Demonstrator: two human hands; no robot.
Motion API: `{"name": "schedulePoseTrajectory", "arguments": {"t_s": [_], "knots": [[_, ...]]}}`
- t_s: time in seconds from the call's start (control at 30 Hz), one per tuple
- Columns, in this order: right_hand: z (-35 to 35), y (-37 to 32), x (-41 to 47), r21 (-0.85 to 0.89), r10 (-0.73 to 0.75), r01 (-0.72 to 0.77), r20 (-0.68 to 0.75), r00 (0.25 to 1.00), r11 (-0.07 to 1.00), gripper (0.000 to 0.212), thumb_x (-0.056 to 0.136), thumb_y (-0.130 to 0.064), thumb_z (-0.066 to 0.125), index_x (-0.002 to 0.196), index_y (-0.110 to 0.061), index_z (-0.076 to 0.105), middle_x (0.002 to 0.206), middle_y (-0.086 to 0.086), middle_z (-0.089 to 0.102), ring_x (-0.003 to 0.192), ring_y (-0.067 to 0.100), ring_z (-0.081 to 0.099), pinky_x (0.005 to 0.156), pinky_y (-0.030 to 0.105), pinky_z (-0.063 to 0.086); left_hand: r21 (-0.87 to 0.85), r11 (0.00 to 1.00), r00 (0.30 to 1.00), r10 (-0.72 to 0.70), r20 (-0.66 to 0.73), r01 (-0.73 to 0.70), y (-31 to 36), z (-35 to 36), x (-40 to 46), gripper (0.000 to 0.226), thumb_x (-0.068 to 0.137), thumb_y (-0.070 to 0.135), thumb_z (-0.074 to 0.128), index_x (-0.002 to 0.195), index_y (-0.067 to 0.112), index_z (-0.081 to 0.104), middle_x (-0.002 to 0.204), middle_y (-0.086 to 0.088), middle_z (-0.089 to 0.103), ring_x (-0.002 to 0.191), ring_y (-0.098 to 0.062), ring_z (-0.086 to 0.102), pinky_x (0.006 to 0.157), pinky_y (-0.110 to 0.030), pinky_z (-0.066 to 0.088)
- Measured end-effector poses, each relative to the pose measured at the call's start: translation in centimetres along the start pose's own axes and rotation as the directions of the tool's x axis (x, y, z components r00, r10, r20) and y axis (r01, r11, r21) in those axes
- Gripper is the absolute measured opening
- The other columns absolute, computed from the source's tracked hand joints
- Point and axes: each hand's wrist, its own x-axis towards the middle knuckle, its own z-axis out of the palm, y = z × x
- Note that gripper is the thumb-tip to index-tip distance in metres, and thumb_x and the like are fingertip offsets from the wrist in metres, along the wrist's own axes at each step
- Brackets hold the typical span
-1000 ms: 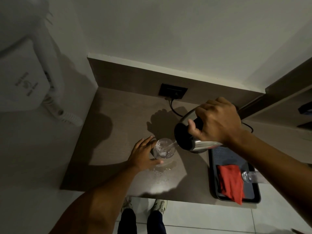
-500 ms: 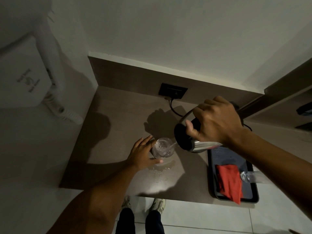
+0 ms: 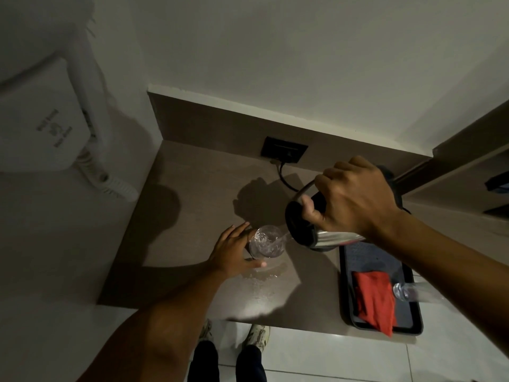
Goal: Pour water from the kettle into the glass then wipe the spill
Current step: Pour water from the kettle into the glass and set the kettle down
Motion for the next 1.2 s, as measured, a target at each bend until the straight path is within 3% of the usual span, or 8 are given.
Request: {"name": "schedulePoseTrajectory", "arguments": {"t_s": [0.27,0.6,0.83,0.97,1.07,1.2], "knots": [[0.5,-0.1,-0.1,-0.004,0.023,-0.023,0.034,0.999,1.000,0.048,0.093,-0.051,0.037,0.058,-0.019,0.035,0.050,0.000,0.040,0.047,0.018,0.030,0.062,0.029,0.025,0.008,0.999,0.999,-0.032,0.039,0.032,0.0,-0.1,0.1,0.116,0.057,0.094,0.048,0.150,0.027,0.032,0.162,0.004,0.023,0.150,-0.018,0.012,0.121,-0.040,0.014],[1.1,0.1,-0.2,0.003,0.096,-0.096,0.011,0.995,0.995,0.051,0.092,-0.052,0.037,0.054,-0.017,0.039,0.051,-0.001,0.040,0.047,0.018,0.032,0.061,0.030,0.027,0.001,0.998,0.996,-0.065,0.066,0.065,0.1,-0.1,0.0,0.116,0.055,0.093,0.051,0.150,0.031,0.029,0.163,0.008,0.018,0.149,-0.020,0.008,0.121,-0.037,0.011],[3.8,0.9,-2.9,0.205,0.285,-0.273,-0.029,0.958,0.940,0.041,0.088,-0.041,0.043,0.053,-0.020,0.042,0.048,-0.004,0.043,0.045,0.021,0.042,0.064,0.030,0.026,-0.014,0.997,0.996,-0.069,0.056,0.070,0.0,0.1,0.0,0.118,0.055,0.094,0.049,0.151,0.030,0.028,0.163,0.008,0.017,0.149,-0.018,0.008,0.119,-0.032,0.008],[6.0,0.2,-6.2,0.394,0.492,-0.445,-0.021,0.870,0.804,0.038,0.087,-0.037,0.041,0.058,-0.016,0.053,0.055,-0.001,0.051,0.054,0.018,0.045,0.069,0.032,0.026,-0.048,0.996,0.995,-0.077,0.068,0.081,-0.1,0.1,0.0,0.115,0.054,0.094,0.050,0.150,0.036,0.026,0.163,0.010,0.018,0.149,-0.021,0.010,0.121,-0.041,0.016],[7.1,0.6,-8.6,0.513,0.632,-0.540,-0.006,0.775,0.667,0.034,0.087,-0.032,0.042,0.059,-0.015,0.054,0.054,0.000,0.049,0.052,0.019,0.045,0.067,0.038,0.037,-0.064,0.994,0.994,-0.079,0.073,0.084,-0.2,0.2,0.0,0.113,0.054,0.093,0.053,0.149,0.040,0.023,0.162,0.011,0.019,0.149,-0.022,0.010,0.121,-0.045,0.018],[8.0,1.2,-11.2,0.676,0.793,-0.579,-0.014,0.609,0.456,0.031,0.089,-0.028,0.042,0.062,-0.018,0.052,0.055,-0.003,0.046,0.053,0.010,0.048,0.055,0.020,0.038,-0.062,0.996,0.997,-0.064,0.043,0.067,-0.2,0.3,-0.1,0.111,0.053,0.095,0.050,0.148,0.041,0.030,0.161,0.010,0.023,0.149,-0.022,0.013,0.120,-0.041,0.016]]}}
